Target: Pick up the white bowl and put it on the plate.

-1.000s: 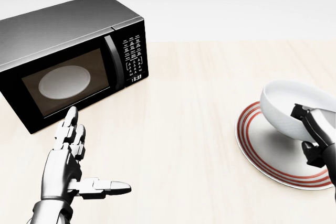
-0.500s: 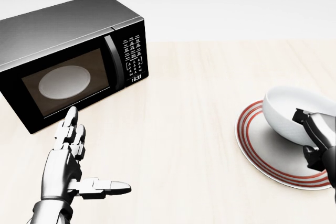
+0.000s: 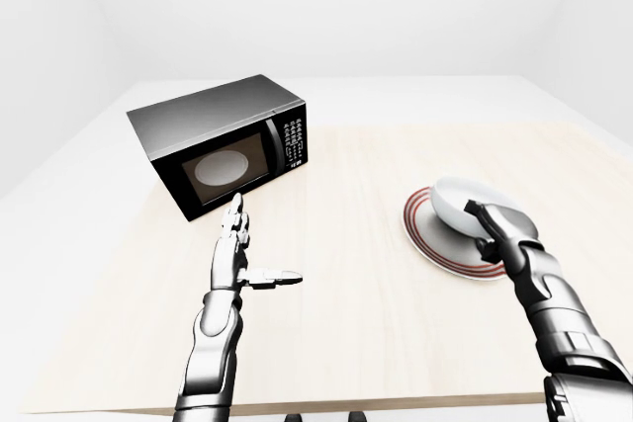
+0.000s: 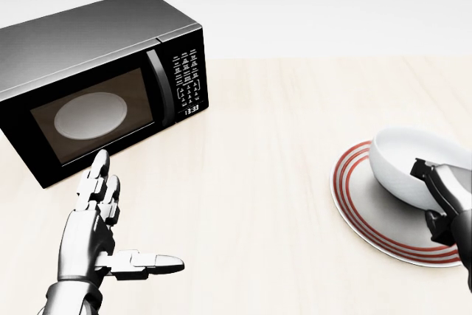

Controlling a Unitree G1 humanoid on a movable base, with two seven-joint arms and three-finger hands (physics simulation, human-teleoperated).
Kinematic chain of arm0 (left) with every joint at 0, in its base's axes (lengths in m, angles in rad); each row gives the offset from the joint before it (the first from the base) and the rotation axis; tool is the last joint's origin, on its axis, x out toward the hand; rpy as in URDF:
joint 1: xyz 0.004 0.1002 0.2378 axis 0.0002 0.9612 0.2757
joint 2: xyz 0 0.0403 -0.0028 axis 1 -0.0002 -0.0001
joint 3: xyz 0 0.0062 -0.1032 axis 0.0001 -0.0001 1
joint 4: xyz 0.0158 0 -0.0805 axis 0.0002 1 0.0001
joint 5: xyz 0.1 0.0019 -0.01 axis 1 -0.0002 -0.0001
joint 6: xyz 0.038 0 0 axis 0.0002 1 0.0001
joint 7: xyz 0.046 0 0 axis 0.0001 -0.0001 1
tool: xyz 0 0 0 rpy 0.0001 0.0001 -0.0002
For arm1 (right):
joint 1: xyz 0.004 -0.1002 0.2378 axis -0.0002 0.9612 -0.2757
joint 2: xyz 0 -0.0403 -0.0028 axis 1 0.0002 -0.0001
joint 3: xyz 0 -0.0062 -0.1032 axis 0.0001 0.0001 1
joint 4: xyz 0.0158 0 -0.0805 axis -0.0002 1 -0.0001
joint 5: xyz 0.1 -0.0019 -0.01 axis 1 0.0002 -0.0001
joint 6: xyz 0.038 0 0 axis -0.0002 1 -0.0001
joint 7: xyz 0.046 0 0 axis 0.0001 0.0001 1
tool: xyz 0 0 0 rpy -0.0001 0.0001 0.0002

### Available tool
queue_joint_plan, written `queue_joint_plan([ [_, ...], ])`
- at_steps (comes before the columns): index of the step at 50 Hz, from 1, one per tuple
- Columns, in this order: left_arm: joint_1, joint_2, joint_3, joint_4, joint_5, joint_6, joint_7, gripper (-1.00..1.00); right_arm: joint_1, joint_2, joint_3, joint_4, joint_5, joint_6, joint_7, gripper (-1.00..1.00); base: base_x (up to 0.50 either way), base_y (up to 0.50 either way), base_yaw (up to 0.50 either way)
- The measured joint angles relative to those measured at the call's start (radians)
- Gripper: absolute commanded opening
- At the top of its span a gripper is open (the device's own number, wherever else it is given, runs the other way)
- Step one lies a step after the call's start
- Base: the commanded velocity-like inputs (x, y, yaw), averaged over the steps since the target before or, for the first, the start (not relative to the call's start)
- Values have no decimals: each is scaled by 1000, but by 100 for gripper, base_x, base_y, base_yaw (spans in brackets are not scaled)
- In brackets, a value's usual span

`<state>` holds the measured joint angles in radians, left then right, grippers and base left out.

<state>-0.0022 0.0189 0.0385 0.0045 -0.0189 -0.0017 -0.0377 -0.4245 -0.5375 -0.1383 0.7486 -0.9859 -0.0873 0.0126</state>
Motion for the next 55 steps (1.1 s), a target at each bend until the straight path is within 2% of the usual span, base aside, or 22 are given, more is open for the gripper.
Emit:
queue_joint_plan([
  [5, 0, 0, 0, 0, 0, 0, 0, 100, 2, 0, 0, -1, 2, 0, 1, -100, 0, 0, 0],
  [6, 0, 0, 0, 0, 0, 0, 0, 100, 3, 0, 0, -2, 1, 0, 1, -97, 0, 0, 0],
  [7, 0, 0, 0, 0, 0, 0, 0, 100, 3, 0, 0, -3, 1, 0, 1, -84, 0, 0, 0],
  [9, 0, 0, 0, 0, 0, 0, 0, 100, 3, 0, -2, -6, 1, 0, 0, 99, 0, 0, 0],
  [18, 0, 0, 0, 0, 0, 0, 0, 100, 13, -1, -22, -67, -1, 0, 19, 100, 0, 0, 0],
  [26, 0, 0, 0, 0, 0, 0, 0, 100, 41, 2, -61, -217, 8, 13, 100, 100, 0, 0, 0],
  [34, 0, 0, 0, 0, 0, 0, 0, 100, 58, -1, -129, -471, 39, 69, 258, 100, 0, 0, 0],
  [44, 0, 0, 0, 0, 0, 0, 0, 100, 18, -45, -214, -781, 103, 175, 478, 100, 0, 0, 0],
  [55, 0, 0, 0, 0, 0, 0, 0, 100, -61, -115, -258, -992, 169, 175, 638, 100, 0, 0, 0],
])
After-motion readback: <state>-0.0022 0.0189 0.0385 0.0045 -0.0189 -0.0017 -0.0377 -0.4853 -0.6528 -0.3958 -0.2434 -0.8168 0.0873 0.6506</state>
